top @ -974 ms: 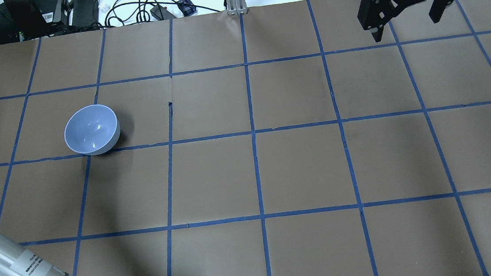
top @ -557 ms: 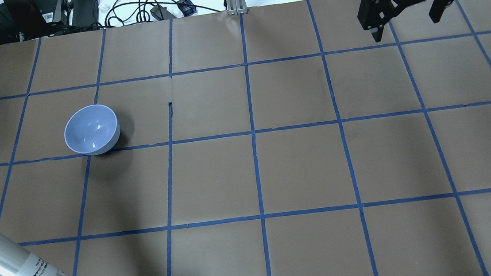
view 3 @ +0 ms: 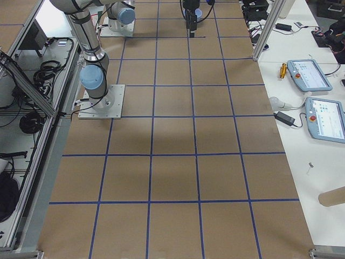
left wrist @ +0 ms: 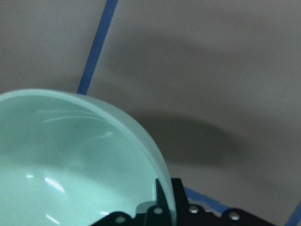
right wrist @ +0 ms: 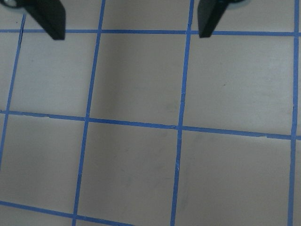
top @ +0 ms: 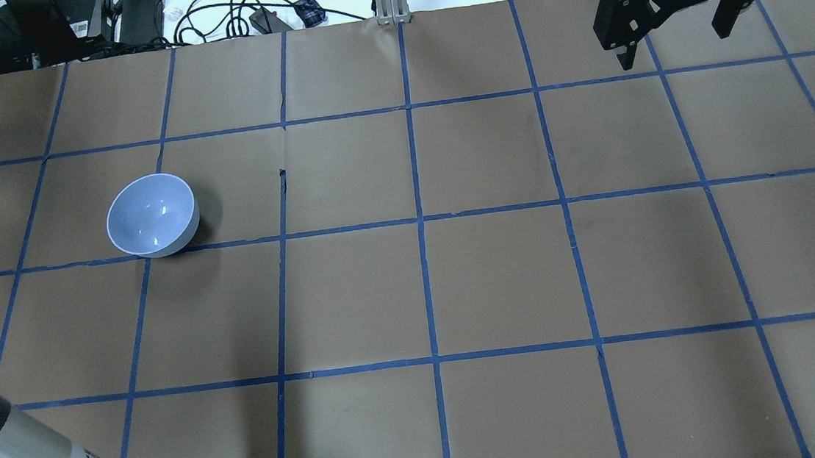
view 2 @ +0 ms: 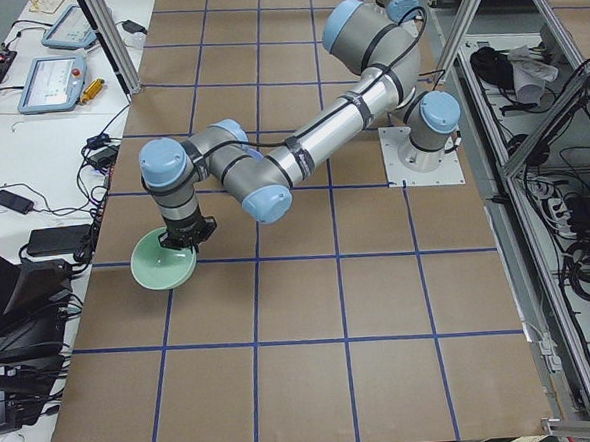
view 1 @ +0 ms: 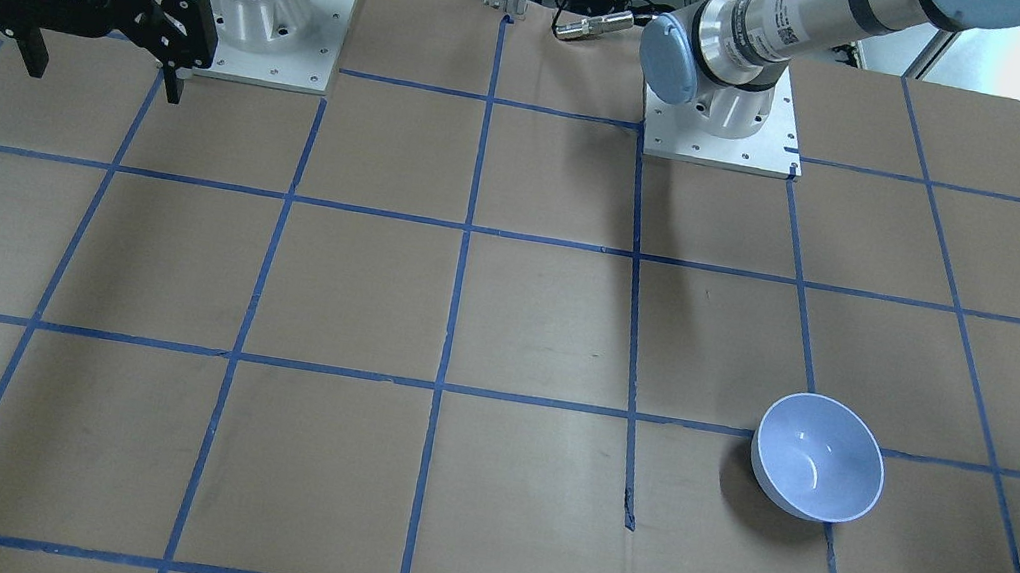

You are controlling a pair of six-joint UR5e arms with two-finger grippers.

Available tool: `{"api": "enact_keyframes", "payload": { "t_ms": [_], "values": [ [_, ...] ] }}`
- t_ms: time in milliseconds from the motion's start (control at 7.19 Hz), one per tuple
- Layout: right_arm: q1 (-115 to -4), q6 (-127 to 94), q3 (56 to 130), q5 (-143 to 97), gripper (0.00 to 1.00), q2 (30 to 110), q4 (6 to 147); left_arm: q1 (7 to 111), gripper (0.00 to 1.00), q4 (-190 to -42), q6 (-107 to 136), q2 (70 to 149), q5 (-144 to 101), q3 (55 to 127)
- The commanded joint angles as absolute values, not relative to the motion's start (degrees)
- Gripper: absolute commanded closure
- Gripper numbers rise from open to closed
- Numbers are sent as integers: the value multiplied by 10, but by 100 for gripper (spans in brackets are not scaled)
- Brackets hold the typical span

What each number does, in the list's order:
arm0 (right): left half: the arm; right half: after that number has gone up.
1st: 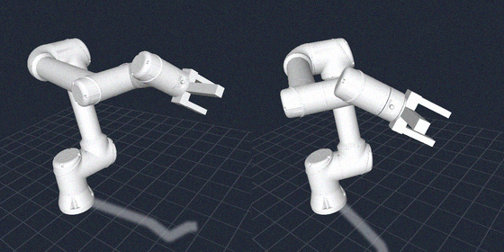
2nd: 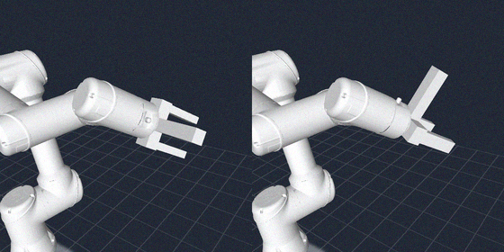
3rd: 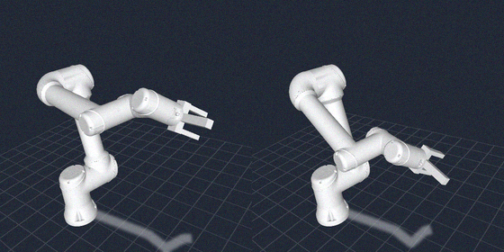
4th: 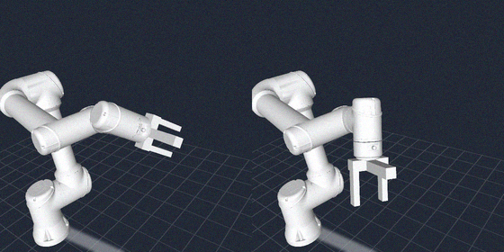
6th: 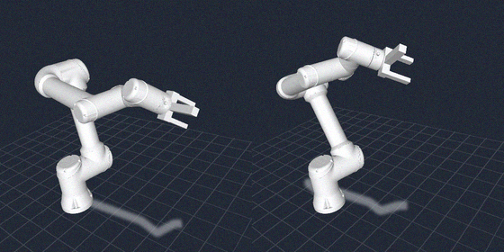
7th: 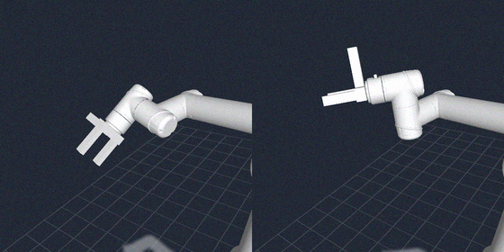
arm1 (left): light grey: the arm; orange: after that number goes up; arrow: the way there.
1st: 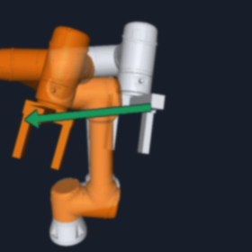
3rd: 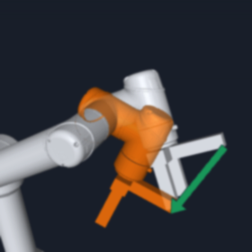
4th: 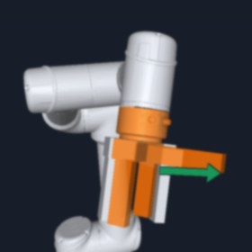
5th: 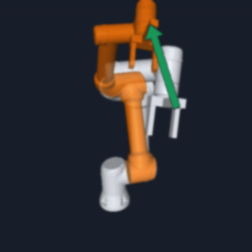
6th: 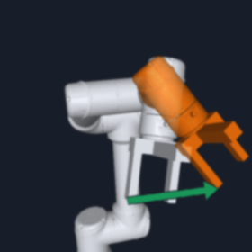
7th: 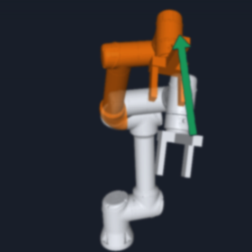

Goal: Stack green bowl on blue bowl
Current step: 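Lift the green bowl with the left gripper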

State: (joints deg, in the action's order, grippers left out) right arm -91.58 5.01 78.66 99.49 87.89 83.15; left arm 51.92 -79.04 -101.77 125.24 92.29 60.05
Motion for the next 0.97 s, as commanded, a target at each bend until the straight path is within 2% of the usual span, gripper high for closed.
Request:
{"api": "enact_keyframes", "payload": {
  "t_ms": [0, 278, 835],
  "values": [
    [-916, 50, 787, 995, 0, 879, 831, 554, 100, -822, -914, 1181, 931, 647],
    [-915, 50, 787, 995, 0, 879, 831, 626, 100, -822, -786, 1133, 958, 689],
    [-915, 50, 787, 995, 0, 879, 831, 749, 100, -772, -545, 1084, 958, 818]
  ]
}}
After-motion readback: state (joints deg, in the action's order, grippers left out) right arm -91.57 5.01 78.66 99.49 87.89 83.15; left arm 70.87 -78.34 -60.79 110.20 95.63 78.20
